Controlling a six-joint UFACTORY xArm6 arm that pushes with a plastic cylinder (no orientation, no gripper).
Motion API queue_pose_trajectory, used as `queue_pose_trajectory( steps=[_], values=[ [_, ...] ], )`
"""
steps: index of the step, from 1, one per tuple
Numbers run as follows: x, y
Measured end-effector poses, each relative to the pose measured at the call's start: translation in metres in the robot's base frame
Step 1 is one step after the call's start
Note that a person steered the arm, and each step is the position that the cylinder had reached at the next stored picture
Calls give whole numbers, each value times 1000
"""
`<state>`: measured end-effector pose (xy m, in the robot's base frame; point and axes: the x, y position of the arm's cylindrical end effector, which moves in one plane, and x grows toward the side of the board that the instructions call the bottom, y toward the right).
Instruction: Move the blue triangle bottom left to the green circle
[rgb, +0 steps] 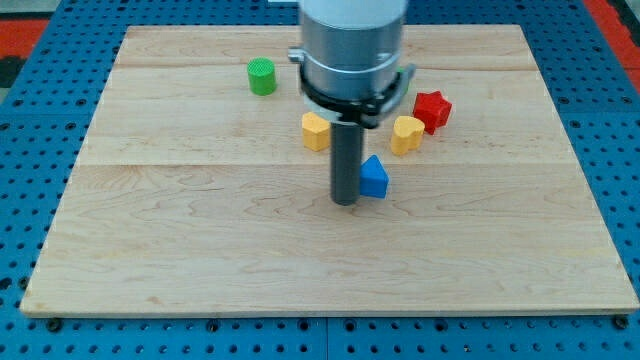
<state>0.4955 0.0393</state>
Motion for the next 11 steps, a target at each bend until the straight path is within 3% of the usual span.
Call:
queue_pose_trajectory(
  steps=[2, 3, 5, 7, 8, 9, 11],
  values=[
    [-12, 106],
    [-22, 80],
    [-51, -76],
    [-48, -147],
    [-86, -170],
    [-104, -141],
    [-131, -194]
  ],
)
